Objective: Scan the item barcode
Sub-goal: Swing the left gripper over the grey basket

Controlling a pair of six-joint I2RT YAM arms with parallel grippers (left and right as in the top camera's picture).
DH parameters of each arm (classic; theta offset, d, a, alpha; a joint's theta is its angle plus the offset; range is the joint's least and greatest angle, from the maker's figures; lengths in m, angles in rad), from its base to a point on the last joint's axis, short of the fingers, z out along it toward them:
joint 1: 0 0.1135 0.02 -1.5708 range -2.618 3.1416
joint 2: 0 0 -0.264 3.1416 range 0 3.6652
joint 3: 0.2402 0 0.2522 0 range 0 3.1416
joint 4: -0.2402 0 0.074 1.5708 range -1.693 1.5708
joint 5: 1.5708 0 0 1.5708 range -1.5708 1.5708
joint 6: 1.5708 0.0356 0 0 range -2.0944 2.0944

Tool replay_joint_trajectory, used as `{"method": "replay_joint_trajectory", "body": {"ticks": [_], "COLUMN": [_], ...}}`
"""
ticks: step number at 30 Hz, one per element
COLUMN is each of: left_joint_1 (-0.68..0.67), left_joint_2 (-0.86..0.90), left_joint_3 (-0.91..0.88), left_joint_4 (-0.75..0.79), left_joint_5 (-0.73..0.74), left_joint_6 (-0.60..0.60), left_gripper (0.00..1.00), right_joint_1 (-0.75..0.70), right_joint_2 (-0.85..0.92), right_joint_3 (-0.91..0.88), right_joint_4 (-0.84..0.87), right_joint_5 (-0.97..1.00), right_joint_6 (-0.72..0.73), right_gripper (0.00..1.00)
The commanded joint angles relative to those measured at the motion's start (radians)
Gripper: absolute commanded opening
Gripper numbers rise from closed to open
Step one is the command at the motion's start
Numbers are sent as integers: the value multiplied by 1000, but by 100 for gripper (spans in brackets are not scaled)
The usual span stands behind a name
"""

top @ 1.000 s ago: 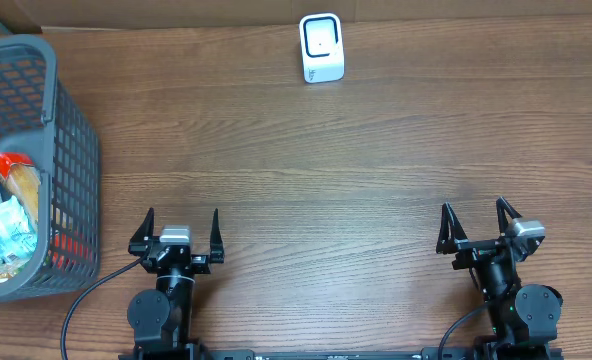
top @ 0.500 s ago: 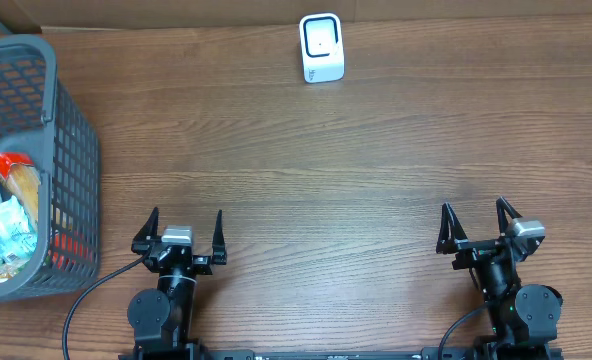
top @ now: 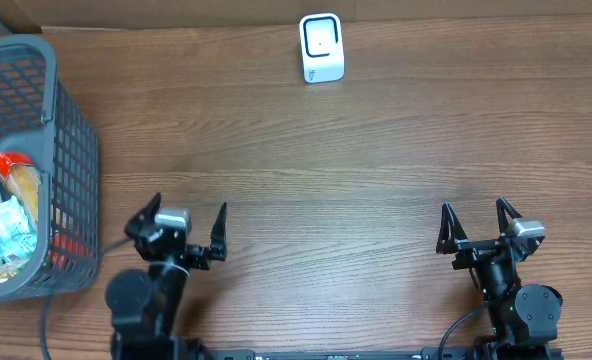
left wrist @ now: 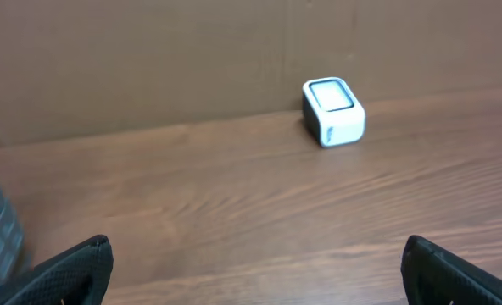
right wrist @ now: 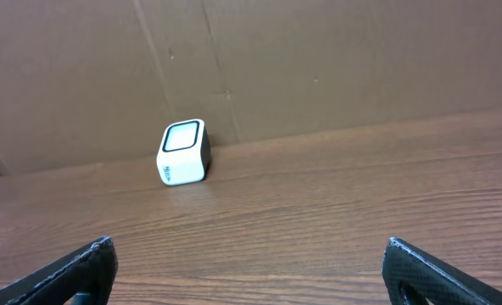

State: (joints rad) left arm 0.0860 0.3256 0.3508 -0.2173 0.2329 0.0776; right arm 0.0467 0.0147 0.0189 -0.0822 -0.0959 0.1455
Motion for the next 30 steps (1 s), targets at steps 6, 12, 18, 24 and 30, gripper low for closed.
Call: {"method": "replay_joint_trajectory", "body": {"ticks": [6,12,18,24,30], "left_joint_1": [5,5,5,6,8], "left_joint_2": [496,886,1146,1183,1183], "left_joint_3": [553,1161,1611,1661,1899], "left_joint_4": [-275,-792,-1069,-1026,-1074], "left_joint_5": [177,211,224,337,41], "left_joint_6": [-14,-14,-26,-70,-263], "left_gripper": [100,99,100,93,96], "right_joint_1": [5,5,5,5,5], "right_joint_2": [-12,-12,-12,-12,-12], "right_joint_3": [-11,-11,-11,-11,-11], "right_joint_4": [5,5,5,5,5], "right_joint_5": [13,13,13,13,13], "right_joint_6": [4,4,4,4,4], "right_gripper": [100,100,100,100,100]}}
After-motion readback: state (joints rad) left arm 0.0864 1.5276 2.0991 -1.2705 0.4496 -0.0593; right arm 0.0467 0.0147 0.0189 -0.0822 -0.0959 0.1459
